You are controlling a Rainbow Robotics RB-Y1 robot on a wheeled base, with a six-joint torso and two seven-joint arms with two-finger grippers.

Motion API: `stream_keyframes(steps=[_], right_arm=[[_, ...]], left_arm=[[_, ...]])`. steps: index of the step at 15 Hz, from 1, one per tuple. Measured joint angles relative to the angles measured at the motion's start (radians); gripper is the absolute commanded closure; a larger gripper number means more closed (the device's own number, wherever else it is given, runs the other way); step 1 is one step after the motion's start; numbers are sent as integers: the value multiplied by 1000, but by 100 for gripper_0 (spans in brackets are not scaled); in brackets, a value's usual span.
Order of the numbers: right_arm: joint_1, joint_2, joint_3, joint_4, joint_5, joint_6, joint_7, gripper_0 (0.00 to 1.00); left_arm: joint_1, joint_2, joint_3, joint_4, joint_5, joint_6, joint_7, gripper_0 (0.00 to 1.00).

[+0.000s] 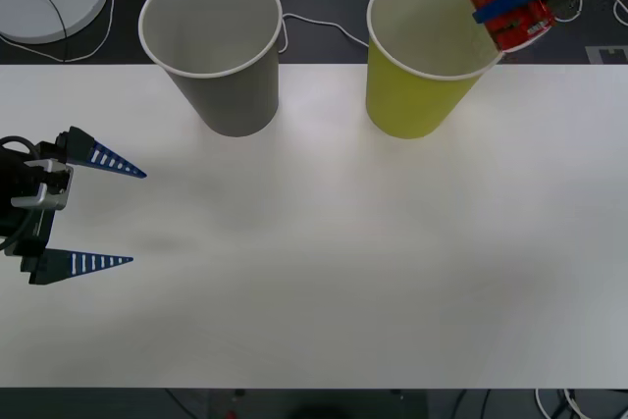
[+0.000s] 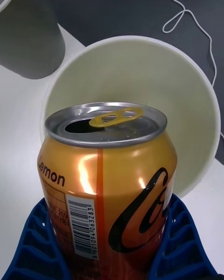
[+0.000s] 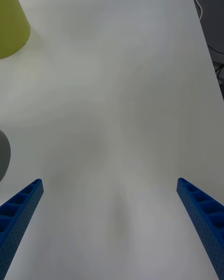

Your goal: Put the can into the green bin and the plastic bottle into the gray bin

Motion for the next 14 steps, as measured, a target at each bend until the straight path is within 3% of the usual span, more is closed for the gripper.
stream_keyframes(steps=[6,11,12,13,14], right_arm=[[-99,127,40,94,186,0,26,100],[-167,173,99,185,251,0,49,98],[-169,174,100,186,252,0,58,89],[-169,174,101,186,250,0,74,59],[-170,174,101,186,248,0,92,9]], left_arm=[[0,0,0,0,0,0,0,0],[0,0,0,0,0,0,0,0],[0,0,0,0,0,0,0,0],[0,0,0,0,0,0,0,0],[0,0,0,0,0,0,0,0]])
